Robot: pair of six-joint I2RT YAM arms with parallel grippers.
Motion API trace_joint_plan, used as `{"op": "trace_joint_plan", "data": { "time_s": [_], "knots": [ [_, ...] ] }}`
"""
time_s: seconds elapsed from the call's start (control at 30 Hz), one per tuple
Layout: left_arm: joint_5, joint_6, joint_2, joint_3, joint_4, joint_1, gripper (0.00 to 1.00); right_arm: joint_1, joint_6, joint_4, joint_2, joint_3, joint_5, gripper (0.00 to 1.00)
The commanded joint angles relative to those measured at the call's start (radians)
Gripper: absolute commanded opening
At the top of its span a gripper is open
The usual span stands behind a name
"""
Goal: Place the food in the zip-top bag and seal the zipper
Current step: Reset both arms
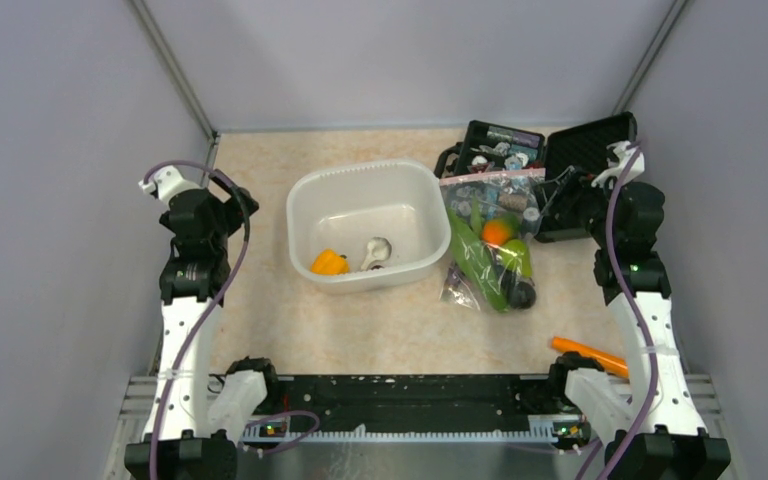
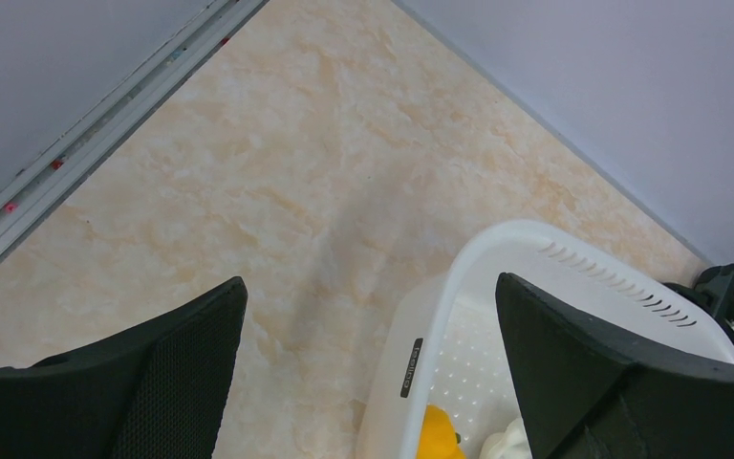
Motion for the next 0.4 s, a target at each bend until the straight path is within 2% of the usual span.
{"op": "trace_joint_plan", "data": {
  "time_s": [0.0,0.37],
  "knots": [
    [0.004,-0.004,-0.006,0.009,0.040,0.001,0.99,-0.006,0.007,0.067,-0.017,-0.004,-0.008,0.70],
    [-0.078,0.011,-0.046,0.013,0.015,0.001,0.99,-0.006,0.016,0.042,-0.044,-0.008,-0.010,0.71]
  ]
}}
